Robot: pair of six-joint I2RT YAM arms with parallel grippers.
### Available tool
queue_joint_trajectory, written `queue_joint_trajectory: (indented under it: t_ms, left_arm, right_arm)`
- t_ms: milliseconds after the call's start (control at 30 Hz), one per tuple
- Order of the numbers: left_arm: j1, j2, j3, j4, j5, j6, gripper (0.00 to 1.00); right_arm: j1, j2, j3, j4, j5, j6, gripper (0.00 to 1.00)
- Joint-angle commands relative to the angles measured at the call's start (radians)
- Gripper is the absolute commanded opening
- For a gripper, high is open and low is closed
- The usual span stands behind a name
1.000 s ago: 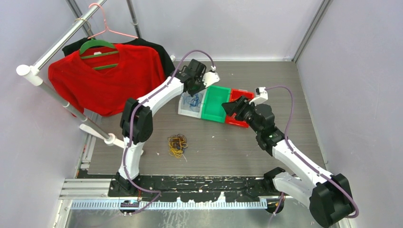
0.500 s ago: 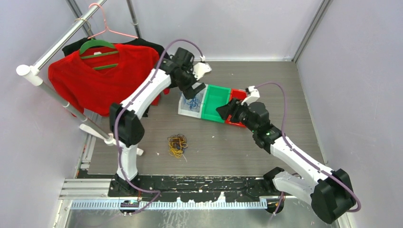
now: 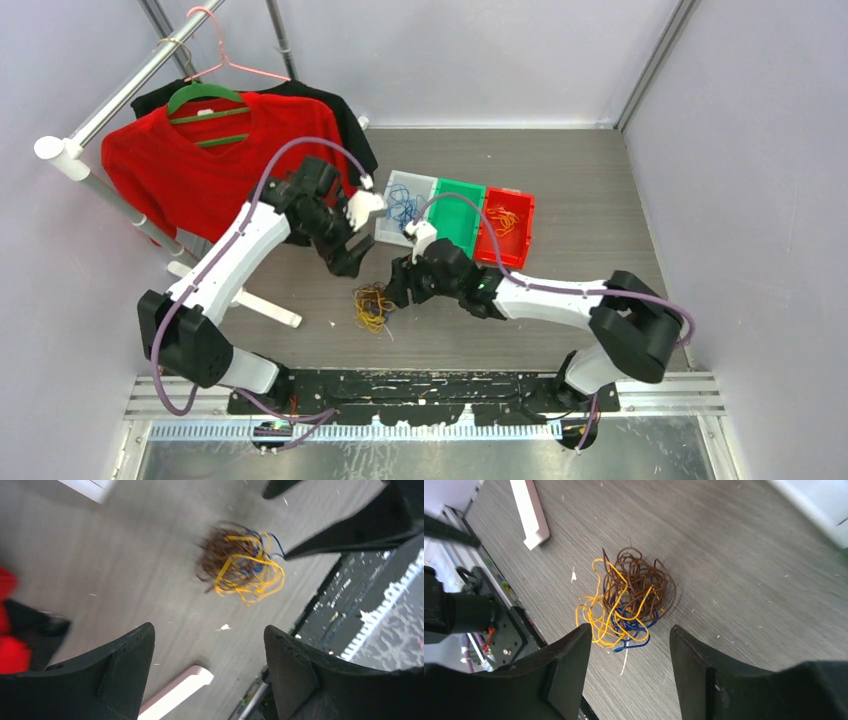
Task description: Untangle the cables
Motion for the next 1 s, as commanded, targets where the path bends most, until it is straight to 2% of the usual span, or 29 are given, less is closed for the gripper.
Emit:
queue_joint_trajectory:
  t_ms: [0,167,300,400,567,633,767,833,900,967]
  left_arm:
    - [-0.004,-0.066,-0.163,0.091,0.076,0.022,0.78]
    - [-0.003,-0.012,-0.257,0.153,0.073,0.033,0.72]
    - [-0.005,0.037,-0.330,0.275,0.061,0.043,0.69]
    - [-0.004,0.083,-0.345,0.348,0.061,0.024,0.68]
    - [-0.008,0.155,-0.338,0.369,0.081,0.025,0.64]
    - [-0.010,0.164,-0.342,0.363,0.074,0.051,0.56]
    - [-0.009,0.154,-0.344,0.340,0.015,0.088,0.19]
    - [-0.004,0.131,-0.335,0.323,-0.016,0.105,0.07]
    - [0.005,0.099,-0.335,0.313,-0.028,0.125,0.00]
    - [0.009,0.068,-0.343,0.311,-0.035,0.152,0.00]
  right_arm:
    - [0.024,0.064,0.024,0.110,-0.013,-0.003,0.62]
    - [0.043,0.098,-0.008,0.144,-0.055,-0.006,0.60]
    - [0.045,0.123,-0.042,0.187,-0.108,-0.003,0.59]
    - [0.044,0.154,-0.059,0.214,-0.108,0.006,0.58]
    - [0.045,0.192,-0.067,0.257,-0.084,0.032,0.50]
    - [0.042,0.184,-0.082,0.272,-0.063,0.037,0.45]
    - [0.032,0.145,-0.121,0.296,-0.008,0.053,0.29]
    - [0.015,0.116,-0.146,0.313,0.015,0.063,0.23]
    - [-0.003,0.083,-0.173,0.325,0.038,0.069,0.15]
    - [-0.021,0.043,-0.194,0.337,0.055,0.075,0.08]
